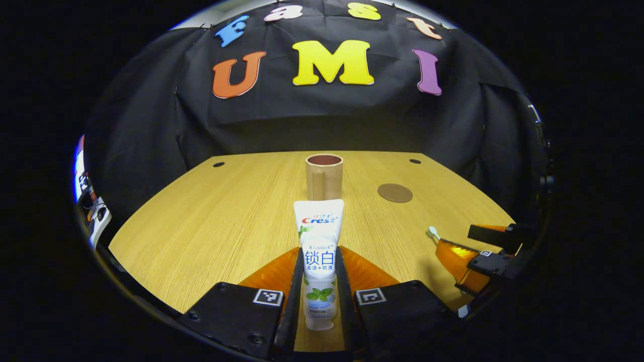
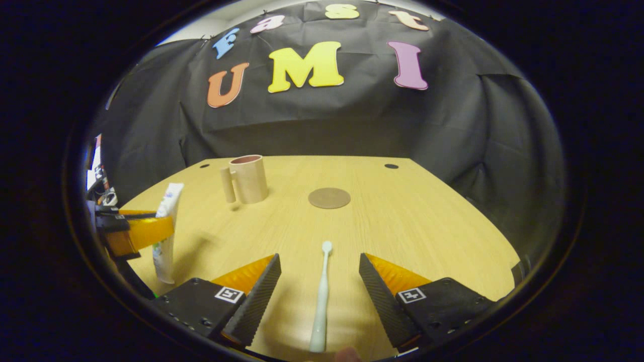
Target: Put the toothbrush and toothpaste on the desktop into the cup, then pick up the cup and place it on the coaster on the desktop.
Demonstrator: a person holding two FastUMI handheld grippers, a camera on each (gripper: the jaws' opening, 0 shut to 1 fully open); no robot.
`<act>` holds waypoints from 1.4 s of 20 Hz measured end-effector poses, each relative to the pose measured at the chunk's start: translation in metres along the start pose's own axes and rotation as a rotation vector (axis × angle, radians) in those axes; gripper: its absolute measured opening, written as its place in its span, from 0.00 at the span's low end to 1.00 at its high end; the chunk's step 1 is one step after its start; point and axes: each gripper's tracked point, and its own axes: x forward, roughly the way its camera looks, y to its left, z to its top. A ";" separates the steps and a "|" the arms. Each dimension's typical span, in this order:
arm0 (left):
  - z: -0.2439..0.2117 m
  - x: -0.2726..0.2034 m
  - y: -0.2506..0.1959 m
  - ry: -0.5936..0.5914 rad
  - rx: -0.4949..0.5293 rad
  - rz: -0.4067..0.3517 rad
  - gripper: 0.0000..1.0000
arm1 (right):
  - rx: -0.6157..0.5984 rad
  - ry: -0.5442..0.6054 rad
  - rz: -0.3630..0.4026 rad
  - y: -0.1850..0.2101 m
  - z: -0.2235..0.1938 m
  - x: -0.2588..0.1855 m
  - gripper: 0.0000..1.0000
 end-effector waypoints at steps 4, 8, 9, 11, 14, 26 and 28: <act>0.016 -0.006 0.004 -0.062 -0.029 0.006 0.36 | 0.008 0.022 -0.003 0.002 -0.005 -0.001 0.95; 0.027 -0.007 0.006 -0.098 -0.015 0.019 0.37 | 0.006 0.039 -0.013 0.002 -0.008 0.003 0.94; 0.029 -0.008 0.005 -0.104 -0.017 0.014 0.37 | 0.003 0.046 -0.015 0.003 -0.009 0.005 0.94; 0.036 -0.010 0.005 -0.117 -0.013 0.011 0.37 | 0.003 0.053 -0.028 0.003 -0.010 0.010 0.83; 0.041 -0.012 0.006 -0.131 -0.005 0.012 0.37 | 0.006 0.067 -0.052 0.001 -0.010 0.018 0.64; 0.055 -0.018 0.010 -0.176 -0.029 0.013 0.36 | 0.029 0.126 -0.033 0.000 -0.021 0.025 0.03; 0.060 -0.017 0.009 -0.186 -0.034 0.010 0.36 | 0.047 0.105 -0.016 0.002 -0.014 0.021 0.03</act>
